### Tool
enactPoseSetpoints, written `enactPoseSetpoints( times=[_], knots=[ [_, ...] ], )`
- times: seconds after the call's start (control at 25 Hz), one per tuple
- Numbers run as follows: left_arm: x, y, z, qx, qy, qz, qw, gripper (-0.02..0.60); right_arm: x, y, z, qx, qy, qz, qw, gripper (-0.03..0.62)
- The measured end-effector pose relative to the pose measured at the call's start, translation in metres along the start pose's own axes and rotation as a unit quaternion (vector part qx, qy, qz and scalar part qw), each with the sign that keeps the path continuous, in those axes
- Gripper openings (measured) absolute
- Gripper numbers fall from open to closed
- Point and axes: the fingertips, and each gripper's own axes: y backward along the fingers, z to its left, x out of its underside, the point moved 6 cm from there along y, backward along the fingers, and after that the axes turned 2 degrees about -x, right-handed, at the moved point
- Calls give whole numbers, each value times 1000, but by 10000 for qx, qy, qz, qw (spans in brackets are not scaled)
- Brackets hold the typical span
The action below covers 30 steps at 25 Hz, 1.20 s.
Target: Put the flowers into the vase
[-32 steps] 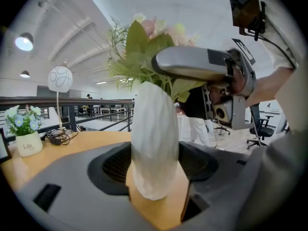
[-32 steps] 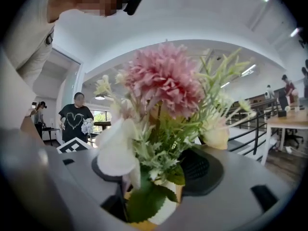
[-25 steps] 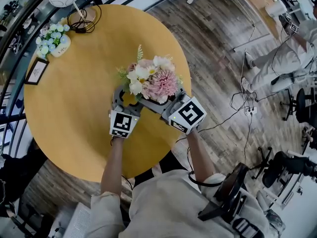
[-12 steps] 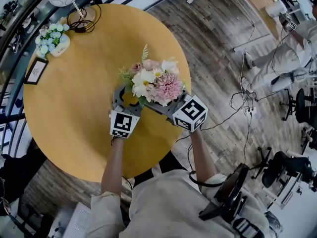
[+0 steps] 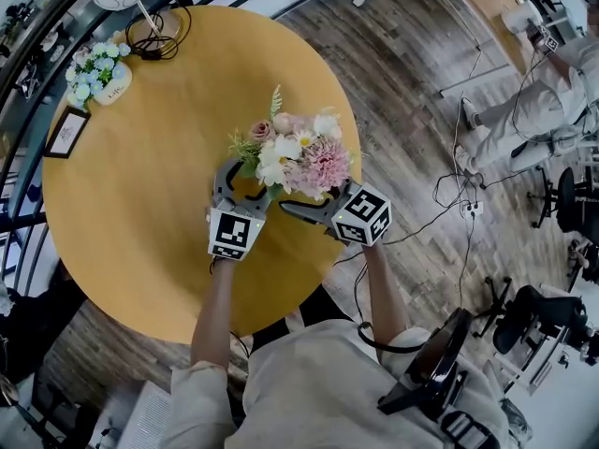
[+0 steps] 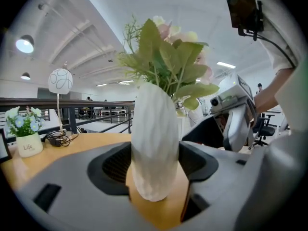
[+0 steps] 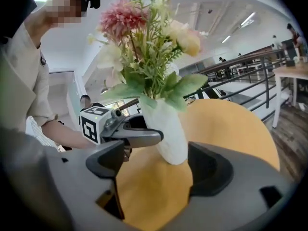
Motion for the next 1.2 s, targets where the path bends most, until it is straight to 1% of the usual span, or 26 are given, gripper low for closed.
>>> enactPoseSetpoints(
  times=[0.12, 0.24, 0.4, 0.6, 0.8, 1.04, 1.2],
  knots=[
    [0, 0, 0, 28, -58, -38, 10000, 317, 2, 2, -5, 133, -64, -58, 9999, 410],
    [1, -1, 1, 20, -80, -63, 9999, 318, -4, 1, -5, 99, -40, -159, 9998, 411],
    [2, -1, 0, 9, -77, -73, 9999, 318, -7, -2, -4, 101, 140, -51, 9998, 411],
    [6, -2, 1, 95, -72, -37, 9999, 318, -9, -5, -7, 158, 112, -110, 9998, 411],
    [6, 0, -2, 154, -92, -38, 9998, 318, -6, -6, -7, 178, 164, -1, 9997, 411],
    [13, 7, 2, 134, -7, 3, 9999, 319, -5, -6, -8, 182, 117, 5, 9998, 411],
    [16, 22, 2, 45, 4, 16, 10000, 318, -3, -5, -8, 201, 92, 9, 9998, 411]
  ],
)
